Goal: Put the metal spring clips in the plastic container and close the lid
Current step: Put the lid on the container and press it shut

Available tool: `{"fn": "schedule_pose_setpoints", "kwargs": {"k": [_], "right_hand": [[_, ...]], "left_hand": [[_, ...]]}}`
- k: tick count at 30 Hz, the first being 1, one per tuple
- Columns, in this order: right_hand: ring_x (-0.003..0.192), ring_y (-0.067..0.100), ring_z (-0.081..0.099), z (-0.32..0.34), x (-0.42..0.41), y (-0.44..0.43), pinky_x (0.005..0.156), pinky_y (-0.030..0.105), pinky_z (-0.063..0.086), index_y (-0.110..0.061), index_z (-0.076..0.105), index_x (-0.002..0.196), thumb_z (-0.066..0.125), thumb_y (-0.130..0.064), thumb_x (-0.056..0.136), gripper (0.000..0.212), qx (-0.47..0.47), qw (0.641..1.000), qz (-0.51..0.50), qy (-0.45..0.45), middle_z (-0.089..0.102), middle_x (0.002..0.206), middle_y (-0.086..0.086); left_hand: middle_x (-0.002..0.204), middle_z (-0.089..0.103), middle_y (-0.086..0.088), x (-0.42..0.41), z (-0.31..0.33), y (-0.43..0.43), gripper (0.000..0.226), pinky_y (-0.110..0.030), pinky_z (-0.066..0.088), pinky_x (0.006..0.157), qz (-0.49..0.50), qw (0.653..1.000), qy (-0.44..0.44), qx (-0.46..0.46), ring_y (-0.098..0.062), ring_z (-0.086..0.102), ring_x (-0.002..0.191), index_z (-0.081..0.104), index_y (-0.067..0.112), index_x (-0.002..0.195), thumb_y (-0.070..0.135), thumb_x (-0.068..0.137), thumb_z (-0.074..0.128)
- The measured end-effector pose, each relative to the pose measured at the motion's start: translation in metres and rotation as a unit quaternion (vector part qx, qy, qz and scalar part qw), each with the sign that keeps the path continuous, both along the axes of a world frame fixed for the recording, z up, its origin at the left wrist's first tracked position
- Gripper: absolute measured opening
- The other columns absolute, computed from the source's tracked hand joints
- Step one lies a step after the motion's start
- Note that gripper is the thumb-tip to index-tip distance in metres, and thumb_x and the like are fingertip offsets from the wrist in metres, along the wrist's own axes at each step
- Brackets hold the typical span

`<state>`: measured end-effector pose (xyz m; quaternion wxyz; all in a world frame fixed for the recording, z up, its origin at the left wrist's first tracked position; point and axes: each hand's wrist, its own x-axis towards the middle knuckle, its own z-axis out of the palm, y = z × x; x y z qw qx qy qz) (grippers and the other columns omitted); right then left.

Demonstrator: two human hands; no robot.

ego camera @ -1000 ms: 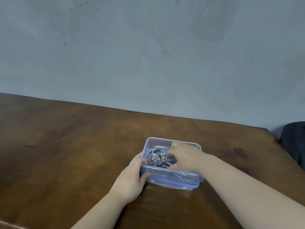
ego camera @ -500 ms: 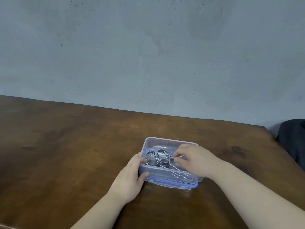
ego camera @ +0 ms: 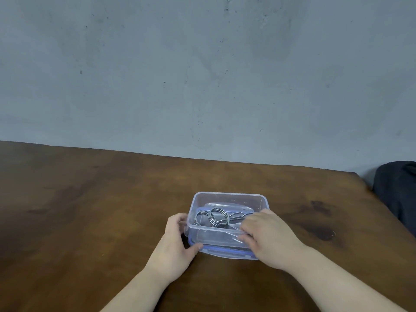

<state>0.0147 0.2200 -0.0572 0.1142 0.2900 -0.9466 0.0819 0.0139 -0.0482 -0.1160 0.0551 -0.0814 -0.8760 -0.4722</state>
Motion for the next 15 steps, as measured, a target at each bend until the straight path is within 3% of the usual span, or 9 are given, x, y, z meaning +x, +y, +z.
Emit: {"fn": "schedule_pose_setpoints", "kwargs": {"k": [3, 5, 8, 10, 13, 15], "right_hand": [[0.064, 0.016, 0.053, 0.008, -0.002, 0.008, 0.075, 0.035, 0.05, -0.021, 0.055, 0.067, 0.063, -0.036, 0.094, 0.031, 0.004, 1.0, -0.012, 0.016, 0.05, 0.064, -0.01], [0.063, 0.016, 0.052, 0.013, -0.003, 0.013, 0.075, 0.036, 0.05, -0.021, 0.056, 0.067, 0.061, -0.035, 0.093, 0.031, -0.001, 0.999, -0.017, 0.029, 0.054, 0.063, -0.009], [0.06, 0.016, 0.049, 0.021, -0.005, 0.022, 0.074, 0.036, 0.05, -0.02, 0.055, 0.065, 0.053, -0.037, 0.092, 0.032, -0.026, 0.999, -0.032, 0.035, 0.052, 0.061, -0.01], [0.057, 0.015, 0.042, 0.025, -0.008, 0.027, 0.072, 0.037, 0.051, -0.02, 0.052, 0.063, 0.055, -0.036, 0.09, 0.032, -0.027, 0.998, -0.037, 0.048, 0.044, 0.06, -0.012], [0.059, 0.017, 0.046, 0.028, -0.014, 0.037, 0.076, 0.038, 0.05, -0.019, 0.051, 0.064, 0.059, -0.034, 0.092, 0.033, -0.022, 0.997, -0.048, 0.055, 0.044, 0.061, -0.012], [0.061, 0.018, 0.05, 0.028, -0.016, 0.041, 0.079, 0.039, 0.05, -0.02, 0.051, 0.065, 0.061, -0.032, 0.093, 0.032, -0.024, 0.997, -0.047, 0.05, 0.044, 0.062, -0.012]], "left_hand": [[0.126, 0.046, 0.023, 0.003, 0.001, 0.001, 0.066, -0.019, 0.046, 0.094, -0.014, 0.998, 0.047, -0.028, 0.006, 0.05, 0.117, 0.034, 0.049, 0.106, 0.032, 0.07, 0.087], [0.131, 0.038, 0.021, 0.003, -0.001, -0.001, 0.057, -0.021, 0.038, 0.103, -0.021, 0.989, 0.099, -0.108, 0.009, 0.034, 0.128, 0.039, 0.045, 0.104, 0.048, 0.069, 0.083], [0.136, 0.043, 0.02, -0.003, -0.01, -0.003, 0.052, -0.031, 0.024, 0.115, -0.076, 0.959, 0.156, -0.225, -0.002, 0.019, 0.141, 0.055, 0.035, 0.11, 0.067, 0.07, 0.067], [0.137, 0.049, 0.02, -0.007, -0.013, -0.004, 0.045, -0.037, 0.019, 0.119, -0.124, 0.941, 0.159, -0.271, -0.006, 0.024, 0.142, 0.064, 0.037, 0.112, 0.065, 0.079, 0.054], [0.112, 0.066, 0.023, -0.008, -0.014, -0.006, 0.029, -0.018, 0.006, 0.116, -0.167, 0.911, 0.209, -0.315, -0.004, 0.054, 0.123, 0.069, 0.037, 0.104, 0.051, 0.088, 0.05], [0.101, 0.068, 0.022, 0.001, -0.001, -0.006, 0.017, -0.016, 0.01, 0.115, -0.189, 0.902, 0.228, -0.315, -0.001, 0.059, 0.112, 0.067, 0.035, 0.098, 0.04, 0.093, 0.052]]}}
